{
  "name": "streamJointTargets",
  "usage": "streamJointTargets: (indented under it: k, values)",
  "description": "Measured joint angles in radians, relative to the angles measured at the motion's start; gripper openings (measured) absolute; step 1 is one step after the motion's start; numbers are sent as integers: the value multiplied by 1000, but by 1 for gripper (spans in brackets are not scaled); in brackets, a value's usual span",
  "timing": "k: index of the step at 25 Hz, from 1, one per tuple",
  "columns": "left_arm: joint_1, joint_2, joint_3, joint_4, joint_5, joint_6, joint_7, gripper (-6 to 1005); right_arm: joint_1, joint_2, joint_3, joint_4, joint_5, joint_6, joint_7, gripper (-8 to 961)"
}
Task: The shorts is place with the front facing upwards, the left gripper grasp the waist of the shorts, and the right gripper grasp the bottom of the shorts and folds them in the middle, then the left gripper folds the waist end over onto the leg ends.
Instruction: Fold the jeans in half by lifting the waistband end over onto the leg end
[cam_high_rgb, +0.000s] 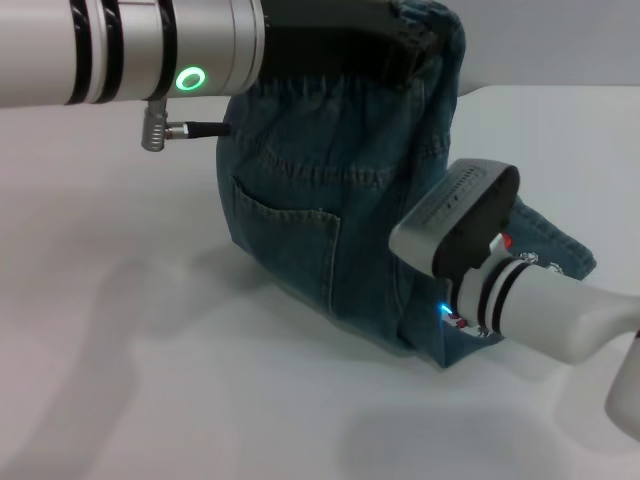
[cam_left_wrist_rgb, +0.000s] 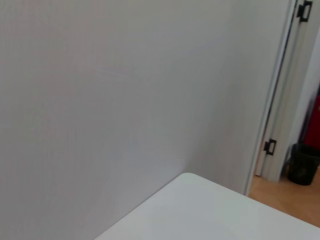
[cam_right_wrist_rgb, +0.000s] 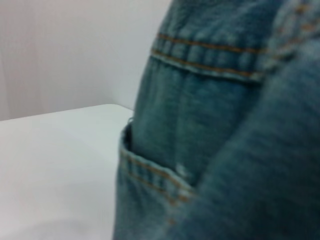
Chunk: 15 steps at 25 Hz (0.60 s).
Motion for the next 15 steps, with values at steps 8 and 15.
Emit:
streamJointTargets:
  k: [8,15]
  values:
    - [-6,0,-5,24,-40,0,34,57,33,0,-13,7,1,-8,1,-1]
    - [-7,0,-5,35,-42,4,41,57,37,0,-83,39,1,-3,4,0]
